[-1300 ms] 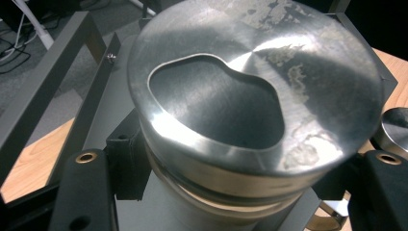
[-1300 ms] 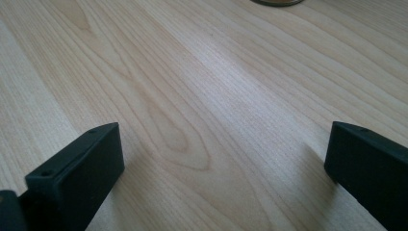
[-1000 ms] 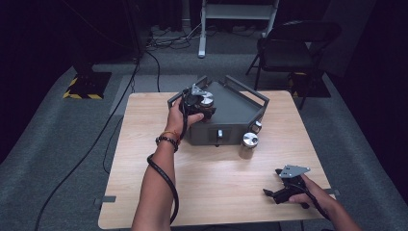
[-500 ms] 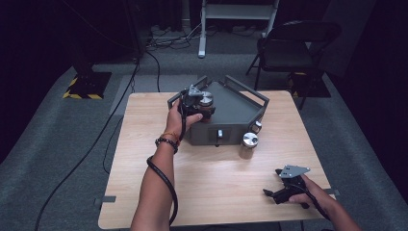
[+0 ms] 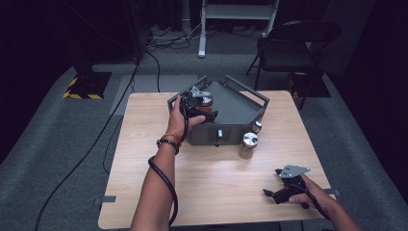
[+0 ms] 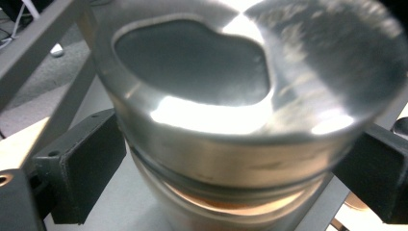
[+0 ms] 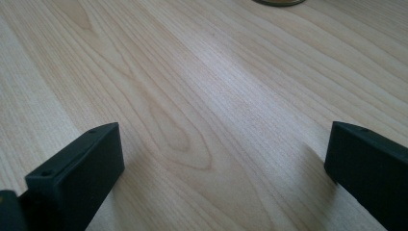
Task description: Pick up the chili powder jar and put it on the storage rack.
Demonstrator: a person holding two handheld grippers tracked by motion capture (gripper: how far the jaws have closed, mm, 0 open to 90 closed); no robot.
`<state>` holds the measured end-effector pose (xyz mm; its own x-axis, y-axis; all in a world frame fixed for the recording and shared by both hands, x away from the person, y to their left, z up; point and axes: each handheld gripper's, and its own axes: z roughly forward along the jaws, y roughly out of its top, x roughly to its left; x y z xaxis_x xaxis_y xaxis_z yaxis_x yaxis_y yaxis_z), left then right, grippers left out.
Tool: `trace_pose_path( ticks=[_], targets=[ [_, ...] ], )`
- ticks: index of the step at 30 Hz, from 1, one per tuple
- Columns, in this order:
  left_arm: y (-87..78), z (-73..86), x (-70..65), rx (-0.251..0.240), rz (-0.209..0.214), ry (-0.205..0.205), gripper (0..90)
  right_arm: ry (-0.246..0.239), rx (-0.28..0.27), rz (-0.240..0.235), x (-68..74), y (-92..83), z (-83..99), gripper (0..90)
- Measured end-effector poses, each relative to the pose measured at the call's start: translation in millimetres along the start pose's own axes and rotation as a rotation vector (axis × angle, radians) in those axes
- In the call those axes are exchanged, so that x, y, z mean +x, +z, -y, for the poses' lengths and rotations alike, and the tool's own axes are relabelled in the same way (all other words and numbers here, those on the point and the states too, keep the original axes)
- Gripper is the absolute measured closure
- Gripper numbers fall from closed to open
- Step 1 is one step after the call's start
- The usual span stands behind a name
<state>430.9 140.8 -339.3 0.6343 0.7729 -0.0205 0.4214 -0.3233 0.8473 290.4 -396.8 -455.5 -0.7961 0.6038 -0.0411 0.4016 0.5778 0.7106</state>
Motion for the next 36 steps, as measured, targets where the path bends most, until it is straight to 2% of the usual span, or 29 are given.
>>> trace_pose_path(
  ticks=[8,12,22,25,29,36],
  targets=[
    [-14.9,-2.8,-2.7,-0.029,-0.036,0.008,2.8,0.000,0.000,0.000,0.1,0.0,0.0,0.0],
    [-23.4,-2.4,-3.1,-0.055,-0.040,0.004,2.6,0.000,0.000,0.000,0.1,0.0,0.0,0.0],
    [-41.1,-7.4,-11.4,-0.097,-0.057,0.049,2.3,0.000,0.000,0.000,0.1,0.0,-0.1,0.0],
    [-47.4,-8.0,-17.6,-0.112,-0.081,0.070,2.3,0.000,0.000,0.000,0.1,0.0,-0.1,0.0],
    [-53.9,-3.3,-17.6,-0.143,-0.066,0.057,2.3,0.001,0.000,0.000,0.1,0.0,-0.1,0.0],
    [-60.5,3.0,-22.9,-0.142,-0.054,0.096,2.3,0.000,0.000,0.000,0.1,0.0,-0.1,0.0]
  ],
)
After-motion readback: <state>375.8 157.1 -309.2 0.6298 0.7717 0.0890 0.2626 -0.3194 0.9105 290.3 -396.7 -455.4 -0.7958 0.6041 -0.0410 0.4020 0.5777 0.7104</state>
